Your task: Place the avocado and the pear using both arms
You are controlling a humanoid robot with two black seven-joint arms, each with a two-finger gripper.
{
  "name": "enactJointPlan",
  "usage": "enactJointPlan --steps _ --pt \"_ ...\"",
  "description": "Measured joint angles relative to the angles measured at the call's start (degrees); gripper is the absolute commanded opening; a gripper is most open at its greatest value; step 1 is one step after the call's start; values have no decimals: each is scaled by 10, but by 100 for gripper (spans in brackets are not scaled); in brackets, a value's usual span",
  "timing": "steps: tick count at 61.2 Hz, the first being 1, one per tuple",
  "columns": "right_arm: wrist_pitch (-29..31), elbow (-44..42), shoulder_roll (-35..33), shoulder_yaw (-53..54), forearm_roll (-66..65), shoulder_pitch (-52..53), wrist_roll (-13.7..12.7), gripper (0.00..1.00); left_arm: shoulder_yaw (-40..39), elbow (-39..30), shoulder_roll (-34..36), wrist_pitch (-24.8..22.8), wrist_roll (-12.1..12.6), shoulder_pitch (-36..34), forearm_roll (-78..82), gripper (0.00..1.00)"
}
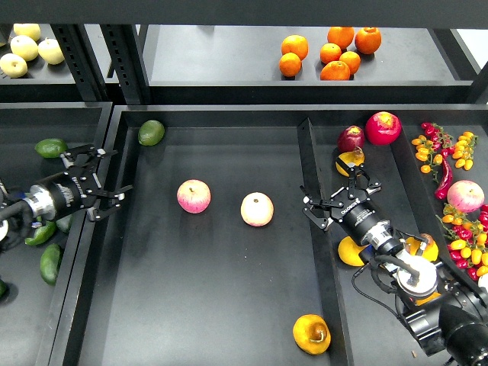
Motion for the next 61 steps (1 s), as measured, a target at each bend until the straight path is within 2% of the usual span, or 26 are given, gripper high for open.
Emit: enactJointPlan --steps 7,19,37,42,46,61 --pt "0 0 0 0 0 0 0 99 -13 -2 -37 0 -2 8 0 89" --pt "0 0 0 0 0 0 0 99 -37 -3 -90 0 -31 19 -2 91" --pt "0 -1 0 1 0 0 0 99 -41 13 -101 0 -47 52 -96 92" --pt "0 -1 0 1 0 -1 0 99 -39 17 -101 0 -68 53 -129 93" --pt "0 -1 0 1 0 -1 0 99 -38 17 -101 0 -83 53 -146 99" --pt "0 -3 0 1 0 -1 0 99 -37 17 -101 0 -119 68 -159 99"
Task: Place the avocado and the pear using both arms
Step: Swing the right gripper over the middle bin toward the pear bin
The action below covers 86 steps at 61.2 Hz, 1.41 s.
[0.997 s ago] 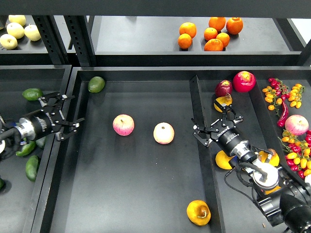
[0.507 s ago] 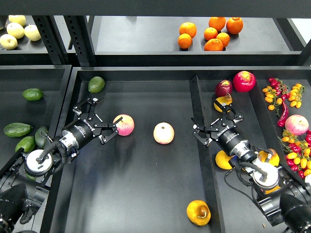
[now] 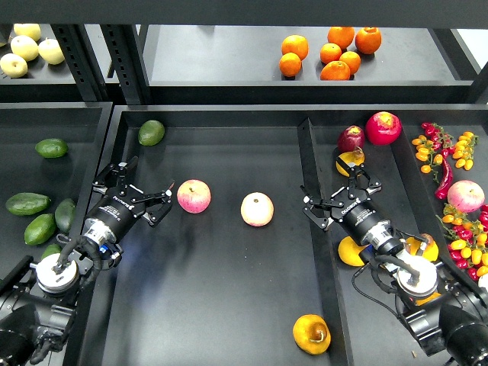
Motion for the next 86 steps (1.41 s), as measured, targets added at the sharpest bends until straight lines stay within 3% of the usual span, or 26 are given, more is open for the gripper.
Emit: enactJointPlan --steps 12,26,35,42,47,59,86 --pt "0 -1 0 0 -3 0 -10 99 0 1 0 0 -6 13 -14 99" --pt "0 0 0 3 -29 2 -63 99 1 -3 0 0 -7 23 -43 99" --pt "0 15 0 -3 -42 17 -116 99 3 -6 0 0 -5 32 -43 99" --pt "0 47 0 -26 -45 27 -174 99 14 -6 0 0 -5 37 -43 99" --pt "0 70 0 -51 -46 29 -194 99 21 -7 0 0 -5 38 -43 99" --pt "0 120 -5 -106 -46 36 -207 99 31 -7 0 0 -2 38 -43 99" --pt "0 209 -157 -300 -41 129 -207 99 33 -5 0 0 -1 41 -43 99"
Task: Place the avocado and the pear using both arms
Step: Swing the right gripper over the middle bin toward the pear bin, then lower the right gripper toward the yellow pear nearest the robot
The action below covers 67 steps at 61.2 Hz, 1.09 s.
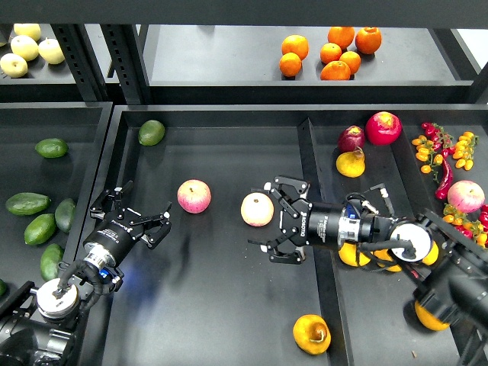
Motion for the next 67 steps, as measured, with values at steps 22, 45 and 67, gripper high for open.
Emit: enactJointPlan --steps 22,45,67 --pt "0 13 -110 -184 2 85 0 99 2 0 0 0 1 1 0 99" --pt "0 13 -112 -291 -10 102 0 99 4 2 0 0 0 1 0 99" --pt "0 11 -108 -349 -23 120 0 99 4 2 0 0 0 1 1 99"
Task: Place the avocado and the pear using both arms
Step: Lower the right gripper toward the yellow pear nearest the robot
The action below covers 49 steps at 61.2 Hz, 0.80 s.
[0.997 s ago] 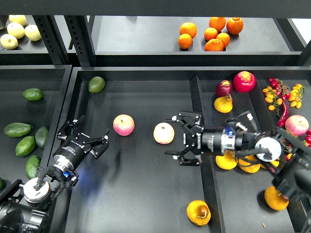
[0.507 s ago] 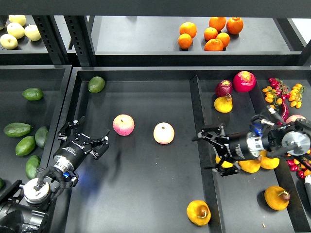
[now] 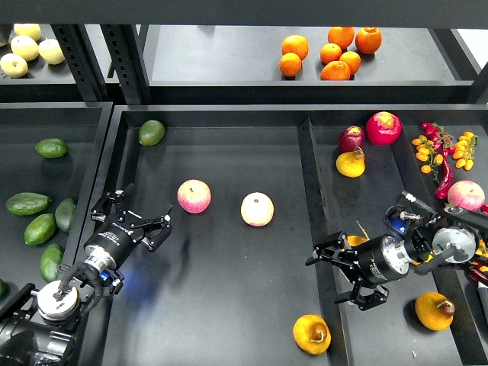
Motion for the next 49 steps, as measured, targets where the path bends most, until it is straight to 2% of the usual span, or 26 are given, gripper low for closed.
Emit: enactJointPlan --steps 18,49 --pt "0 -1 2 -35 -15 4 0 99 1 0 0 0 0 0 0 99" --pt "0 -25 46 -36 -41 -42 0 99 2 1 0 0 -1 0 0 99"
